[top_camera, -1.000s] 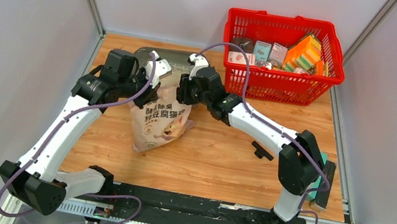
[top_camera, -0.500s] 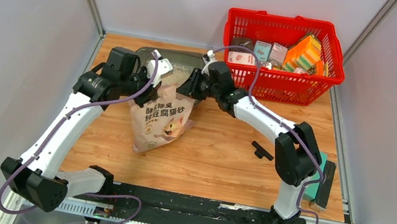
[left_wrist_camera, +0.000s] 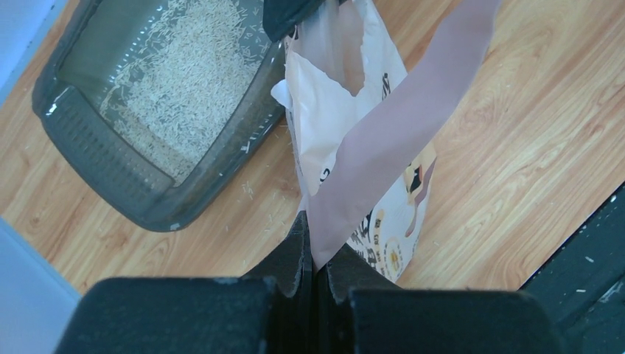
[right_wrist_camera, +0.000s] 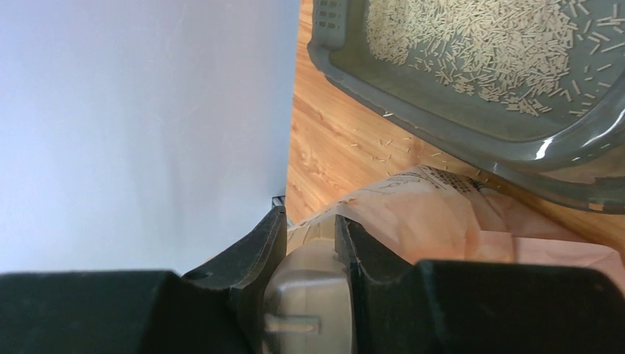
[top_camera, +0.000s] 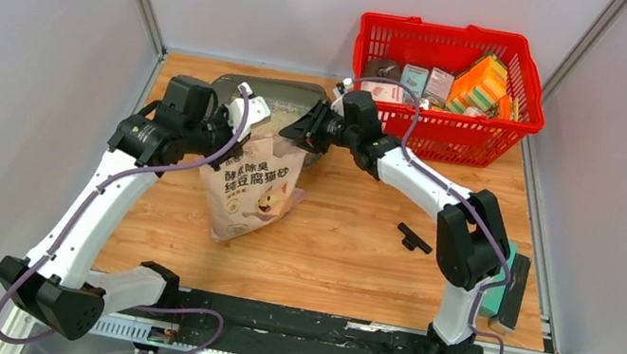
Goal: Fill the litter box with clean litter
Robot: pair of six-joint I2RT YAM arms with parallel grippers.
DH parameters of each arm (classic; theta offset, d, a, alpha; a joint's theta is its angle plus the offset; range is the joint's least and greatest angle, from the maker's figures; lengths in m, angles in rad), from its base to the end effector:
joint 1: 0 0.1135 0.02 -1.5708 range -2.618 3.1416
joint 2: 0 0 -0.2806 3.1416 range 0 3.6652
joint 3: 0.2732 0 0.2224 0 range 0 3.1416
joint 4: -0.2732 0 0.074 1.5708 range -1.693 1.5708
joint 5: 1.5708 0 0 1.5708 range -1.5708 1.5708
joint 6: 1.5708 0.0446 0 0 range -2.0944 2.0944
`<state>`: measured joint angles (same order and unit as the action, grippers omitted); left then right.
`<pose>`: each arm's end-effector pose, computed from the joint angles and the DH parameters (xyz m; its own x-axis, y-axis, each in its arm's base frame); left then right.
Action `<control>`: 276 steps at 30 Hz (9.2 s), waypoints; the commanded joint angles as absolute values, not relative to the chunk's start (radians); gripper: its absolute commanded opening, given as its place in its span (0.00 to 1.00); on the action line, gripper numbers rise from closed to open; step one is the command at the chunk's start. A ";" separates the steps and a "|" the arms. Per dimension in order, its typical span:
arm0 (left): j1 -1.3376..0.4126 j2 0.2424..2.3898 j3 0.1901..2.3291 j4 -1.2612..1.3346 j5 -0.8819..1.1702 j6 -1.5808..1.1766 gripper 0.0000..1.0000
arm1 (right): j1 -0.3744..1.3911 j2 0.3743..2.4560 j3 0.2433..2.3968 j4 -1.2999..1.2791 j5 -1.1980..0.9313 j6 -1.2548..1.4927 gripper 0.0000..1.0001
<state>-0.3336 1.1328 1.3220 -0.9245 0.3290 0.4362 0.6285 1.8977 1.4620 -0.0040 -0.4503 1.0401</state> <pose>0.1712 -0.0746 0.3889 -0.3479 0.5437 -0.7638 0.7539 0.6465 0.1169 0.3387 0.2702 0.2947 -0.9055 0.3018 -0.2982 -0.1322 0.4673 0.8742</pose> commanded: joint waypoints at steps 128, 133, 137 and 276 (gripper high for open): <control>-0.397 0.833 1.158 -0.897 0.592 0.883 0.00 | 0.315 1.019 0.973 -0.345 -0.310 0.049 0.00; -0.425 0.857 1.175 -0.913 0.526 0.891 0.00 | 0.157 0.991 0.764 -0.143 -0.386 0.242 0.00; -0.434 0.891 1.193 -0.920 0.497 0.891 0.00 | 0.063 1.032 0.648 0.038 -0.434 0.426 0.04; -0.558 1.190 1.339 -0.388 0.641 0.479 0.00 | 0.407 1.134 0.844 -0.123 -0.796 -0.270 0.83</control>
<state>-0.5568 1.2209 1.2392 -0.5579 0.5930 0.4992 0.4034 1.1366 0.8471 -0.1722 -0.7948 -0.2726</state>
